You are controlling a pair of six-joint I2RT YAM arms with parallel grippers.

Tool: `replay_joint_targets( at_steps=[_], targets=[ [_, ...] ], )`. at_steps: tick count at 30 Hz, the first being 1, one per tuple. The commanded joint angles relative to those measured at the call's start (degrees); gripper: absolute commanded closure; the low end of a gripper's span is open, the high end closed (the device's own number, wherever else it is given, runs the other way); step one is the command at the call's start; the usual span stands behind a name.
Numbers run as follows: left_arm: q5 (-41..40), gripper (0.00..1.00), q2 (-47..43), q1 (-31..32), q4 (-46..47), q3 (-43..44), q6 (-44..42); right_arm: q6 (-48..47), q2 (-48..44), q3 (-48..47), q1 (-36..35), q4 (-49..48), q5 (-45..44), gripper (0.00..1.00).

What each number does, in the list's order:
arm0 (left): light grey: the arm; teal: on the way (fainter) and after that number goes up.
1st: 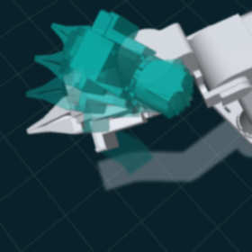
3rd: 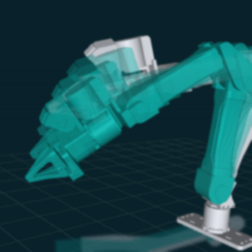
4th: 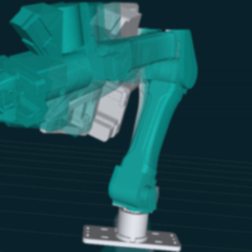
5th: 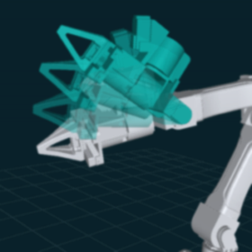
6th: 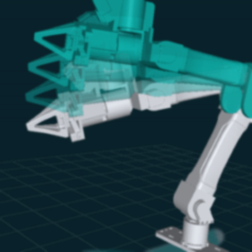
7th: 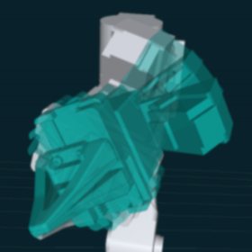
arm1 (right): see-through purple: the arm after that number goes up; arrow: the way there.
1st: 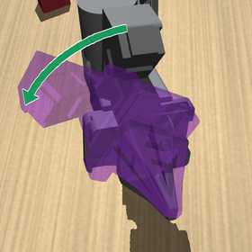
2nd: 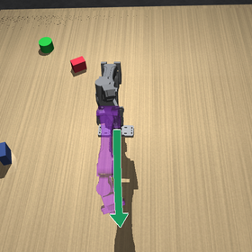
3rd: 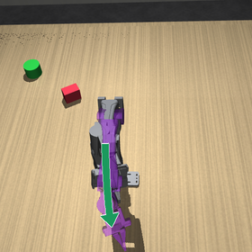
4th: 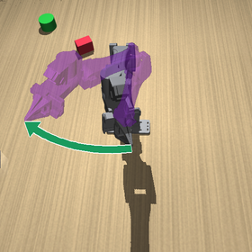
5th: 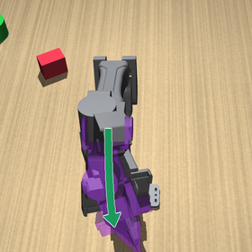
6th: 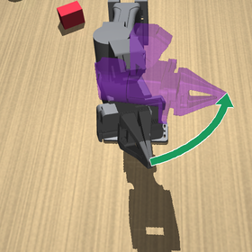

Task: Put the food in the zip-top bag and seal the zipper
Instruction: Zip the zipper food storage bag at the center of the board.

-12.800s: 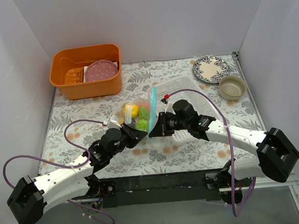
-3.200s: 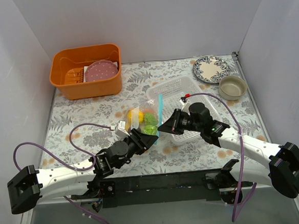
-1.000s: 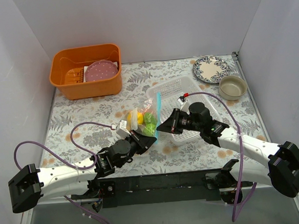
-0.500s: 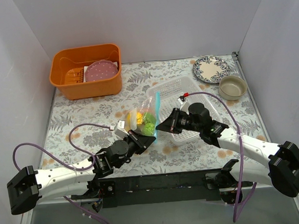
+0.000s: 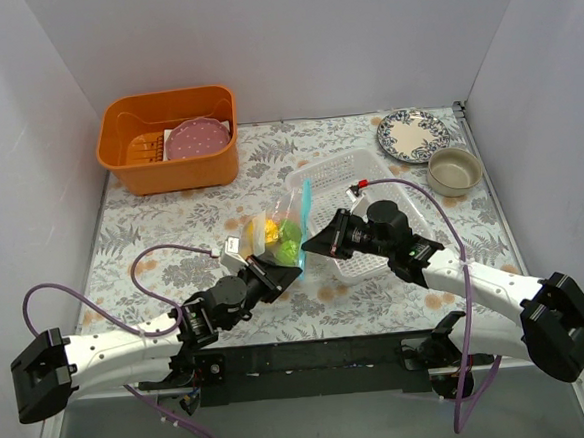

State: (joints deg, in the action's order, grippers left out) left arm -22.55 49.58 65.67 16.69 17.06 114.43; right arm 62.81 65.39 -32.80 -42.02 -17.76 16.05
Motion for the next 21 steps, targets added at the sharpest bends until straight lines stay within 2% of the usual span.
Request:
replay_joint_targets(
  at_steps=[1, 21],
  targets=[
    [2.9, 1.0, -1.8, 0.5, -1.6, -1.5, 0.3, 0.2, 0.1, -1.2, 1.4, -6.3, -6.6, 0.93],
    [3.3, 1.0, -4.8, 0.5, -4.6, -3.3, 0.9, -0.3, 1.4, -1.7, 3.8, -7.2, -7.6, 0.92]
  ],
)
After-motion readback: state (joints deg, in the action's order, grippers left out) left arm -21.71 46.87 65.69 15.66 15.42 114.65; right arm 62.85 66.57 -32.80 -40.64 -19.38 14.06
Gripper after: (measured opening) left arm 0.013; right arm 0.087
